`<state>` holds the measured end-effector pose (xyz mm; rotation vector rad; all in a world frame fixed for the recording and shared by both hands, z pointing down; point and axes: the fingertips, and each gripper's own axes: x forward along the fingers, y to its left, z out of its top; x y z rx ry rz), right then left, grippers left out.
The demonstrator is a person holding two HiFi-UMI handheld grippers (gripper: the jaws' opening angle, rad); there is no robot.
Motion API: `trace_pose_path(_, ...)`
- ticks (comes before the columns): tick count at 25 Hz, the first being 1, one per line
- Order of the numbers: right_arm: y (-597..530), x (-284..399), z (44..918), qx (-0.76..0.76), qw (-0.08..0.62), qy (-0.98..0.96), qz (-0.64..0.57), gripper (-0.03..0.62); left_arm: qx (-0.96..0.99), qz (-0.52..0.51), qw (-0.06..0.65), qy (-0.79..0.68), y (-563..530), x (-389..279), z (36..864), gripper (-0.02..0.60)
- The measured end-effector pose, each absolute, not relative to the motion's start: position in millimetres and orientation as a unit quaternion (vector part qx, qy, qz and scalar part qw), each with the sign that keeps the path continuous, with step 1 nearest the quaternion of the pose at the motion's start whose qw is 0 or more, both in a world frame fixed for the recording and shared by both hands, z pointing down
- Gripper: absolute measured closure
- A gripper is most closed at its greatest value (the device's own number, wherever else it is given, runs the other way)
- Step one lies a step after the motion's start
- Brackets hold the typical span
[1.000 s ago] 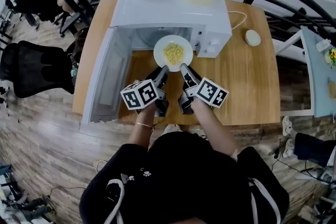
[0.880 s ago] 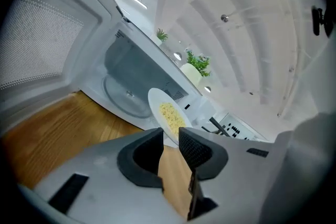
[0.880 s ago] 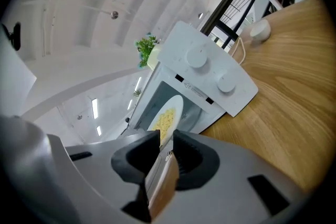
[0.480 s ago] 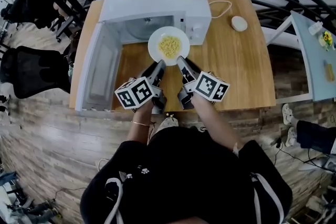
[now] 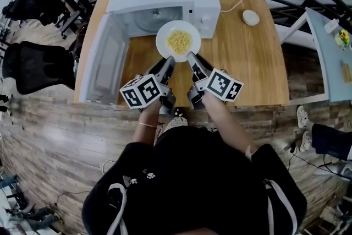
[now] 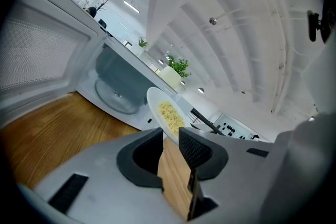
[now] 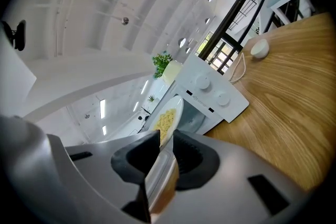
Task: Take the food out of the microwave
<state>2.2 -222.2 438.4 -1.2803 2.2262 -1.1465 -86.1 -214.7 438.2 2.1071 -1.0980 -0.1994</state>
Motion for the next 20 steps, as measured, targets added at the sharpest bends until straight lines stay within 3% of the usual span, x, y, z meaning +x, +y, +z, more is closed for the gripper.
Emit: trace_pose_path(20,-222.2,-5.3,437.3,-0.426,0.173,0.788,-0.409,0.516,0.812,-0.087,0.371,-0.443,-211.0,-94.7,438.5,0.491)
